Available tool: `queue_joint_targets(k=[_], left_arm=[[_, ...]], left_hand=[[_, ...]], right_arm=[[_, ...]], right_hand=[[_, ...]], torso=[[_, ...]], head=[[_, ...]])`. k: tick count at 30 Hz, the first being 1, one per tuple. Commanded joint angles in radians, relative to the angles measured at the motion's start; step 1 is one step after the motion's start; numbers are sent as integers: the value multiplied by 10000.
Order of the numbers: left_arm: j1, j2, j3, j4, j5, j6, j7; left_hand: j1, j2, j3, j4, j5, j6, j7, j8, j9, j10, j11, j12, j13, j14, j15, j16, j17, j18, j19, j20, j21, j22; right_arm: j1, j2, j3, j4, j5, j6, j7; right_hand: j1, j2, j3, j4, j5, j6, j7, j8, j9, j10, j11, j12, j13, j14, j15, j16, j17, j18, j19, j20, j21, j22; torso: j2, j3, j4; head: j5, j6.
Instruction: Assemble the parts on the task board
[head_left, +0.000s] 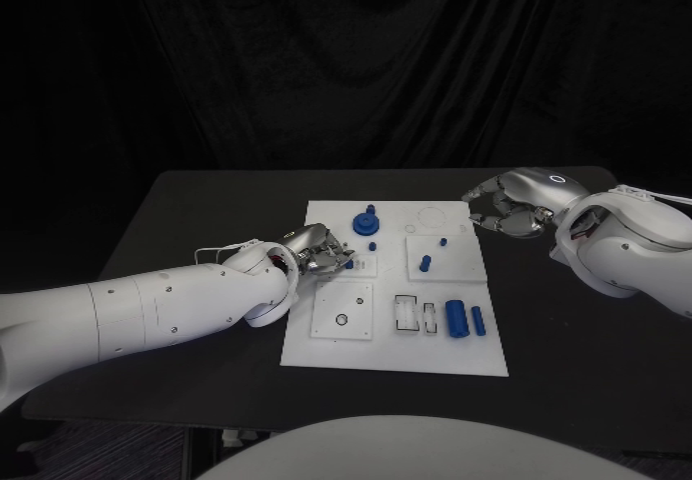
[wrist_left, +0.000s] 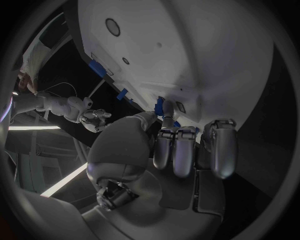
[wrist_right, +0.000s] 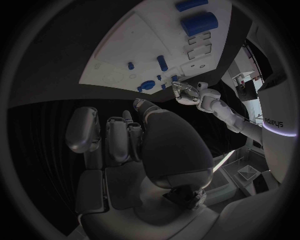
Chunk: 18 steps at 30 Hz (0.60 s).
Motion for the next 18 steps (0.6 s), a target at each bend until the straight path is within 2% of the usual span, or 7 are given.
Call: queue_joint_targets(k=[1, 6, 12, 18], left_arm=[[-59, 18, -19, 17, 24, 187, 116], [-66, 17, -19, 24, 24, 190, 136], [-76, 11, -19, 29, 24, 160, 180], [-84, -9, -19, 19, 24, 145, 245]], left_hand=[[-133, -17, -37, 114, -100, 68, -21, -2, -23, 1041, -51, -5, 2614, 1021, -53, 26, 2633, 110, -5, -36, -48, 1621], [-159, -28, -71, 147, -131, 72, -21, -6, -26, 1041, -49, -5, 2614, 1021, -53, 26, 2633, 112, -9, -34, -56, 1620], [-477, -13, -364, 502, -262, 111, 1, -48, -76, 1041, -33, -5, 2614, 1021, -37, 26, 2633, 111, -3, -22, -70, 1635], [-1480, 291, -1003, 565, -558, 177, 24, -138, -184, 1041, -3, -5, 2614, 1021, -10, 26, 2633, 112, 1, 14, -101, 1658]], right_arm=[[-24, -16, 7, 13, 36, -42, -101], [-25, -9, 7, 8, 44, -45, -92], [-28, 7, 7, -11, 47, -42, -84], [-51, 21, 7, -29, 48, -33, -76]], right_hand=[[-66, 10, 64, -21, 33, 31, 46, 30, -10, -89, 12, -56, 1102, 409, 57, -63, 134, 113, -60, -15, -31, 1244], [-66, 10, 64, -21, 33, 31, 46, 30, -10, -89, 12, -56, 1102, 409, 57, -63, 134, 113, -60, -15, -31, 1244], [-71, -2, 81, -30, 37, 45, 49, 30, -15, -81, 15, -49, 1107, 410, 59, -62, 135, 113, -59, -14, -39, 1244], [-71, -2, 81, -30, 37, 45, 49, 30, -15, -81, 15, -49, 1107, 410, 59, -62, 135, 113, -59, -14, -39, 1244]], torso=[[-6, 1, -4], [-3, 3, 6], [-11, 8, 10], [-11, 4, 4]], head=[[-6, -1], [-48, -1], [-28, -1], [-12, -1]])
